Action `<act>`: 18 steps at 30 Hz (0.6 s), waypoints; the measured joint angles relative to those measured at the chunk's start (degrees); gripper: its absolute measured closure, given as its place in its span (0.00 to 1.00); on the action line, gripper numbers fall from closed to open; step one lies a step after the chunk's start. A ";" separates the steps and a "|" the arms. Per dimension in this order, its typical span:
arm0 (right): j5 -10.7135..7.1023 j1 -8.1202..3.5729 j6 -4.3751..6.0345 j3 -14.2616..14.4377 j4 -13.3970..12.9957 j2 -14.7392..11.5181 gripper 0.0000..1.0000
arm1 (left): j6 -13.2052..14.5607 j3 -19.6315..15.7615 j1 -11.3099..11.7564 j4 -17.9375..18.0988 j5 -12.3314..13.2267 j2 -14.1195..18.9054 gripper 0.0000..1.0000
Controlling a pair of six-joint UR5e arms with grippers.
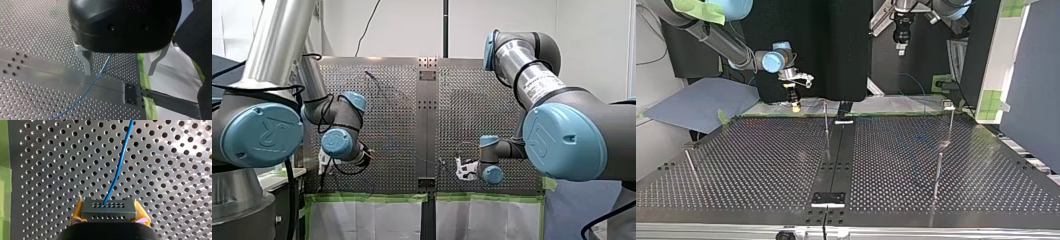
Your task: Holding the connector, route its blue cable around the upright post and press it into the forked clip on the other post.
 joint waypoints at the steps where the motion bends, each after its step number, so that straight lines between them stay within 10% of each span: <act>1: 0.03 0.00 0.00 0.00 0.01 0.00 1.00 | 0.17 0.11 -0.65 0.67 -0.64 -0.65 0.00; 18: 0.74 -0.12 -0.09 -0.01 0.01 0.00 1.00 | 1.95 5.12 -9.64 9.67 -5.44 -8.52 0.00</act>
